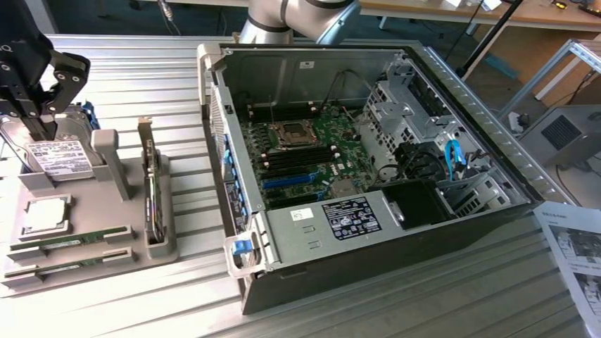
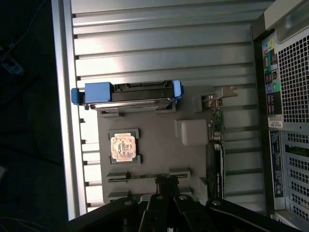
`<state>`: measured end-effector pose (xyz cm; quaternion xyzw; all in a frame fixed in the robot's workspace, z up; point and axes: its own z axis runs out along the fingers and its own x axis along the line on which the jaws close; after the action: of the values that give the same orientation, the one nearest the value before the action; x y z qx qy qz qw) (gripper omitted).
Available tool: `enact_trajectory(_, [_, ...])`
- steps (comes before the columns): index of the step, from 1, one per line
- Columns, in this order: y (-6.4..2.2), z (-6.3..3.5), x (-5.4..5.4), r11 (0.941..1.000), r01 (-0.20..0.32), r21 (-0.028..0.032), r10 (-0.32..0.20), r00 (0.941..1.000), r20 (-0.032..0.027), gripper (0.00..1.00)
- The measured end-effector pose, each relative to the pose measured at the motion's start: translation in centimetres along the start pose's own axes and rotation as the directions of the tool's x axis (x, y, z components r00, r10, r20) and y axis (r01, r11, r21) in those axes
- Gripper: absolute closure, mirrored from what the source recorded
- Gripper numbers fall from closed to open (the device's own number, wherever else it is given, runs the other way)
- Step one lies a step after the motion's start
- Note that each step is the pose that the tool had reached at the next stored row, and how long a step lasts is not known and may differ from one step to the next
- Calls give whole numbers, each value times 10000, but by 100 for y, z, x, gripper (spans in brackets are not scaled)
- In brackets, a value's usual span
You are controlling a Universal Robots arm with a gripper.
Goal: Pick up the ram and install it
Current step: 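Pick up the ram and move it above insertion slot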
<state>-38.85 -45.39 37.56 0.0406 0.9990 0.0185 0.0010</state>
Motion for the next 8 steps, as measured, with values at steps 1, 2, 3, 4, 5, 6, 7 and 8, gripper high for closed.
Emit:
enact_trajectory(1, [0,0,0,10000,0,0,0,10000,0,89])
enact_trajectory(2, [0,0,0,10000,0,0,0,10000,0,89])
enact_trajectory(3, [0,0,0,10000,0,0,0,10000,0,89])
enact_trajectory(4, [0,0,0,10000,0,0,0,10000,0,89])
enact_trajectory(5, [0,0,0,10000,0,0,0,10000,0,89])
enact_trajectory(6, [0,0,0,10000,0,0,0,10000,0,89])
enact_trajectory(7, [0,0,0,10000,0,0,0,10000,0,89])
enact_trajectory(8, [0,0,0,10000,0,0,0,10000,0,89])
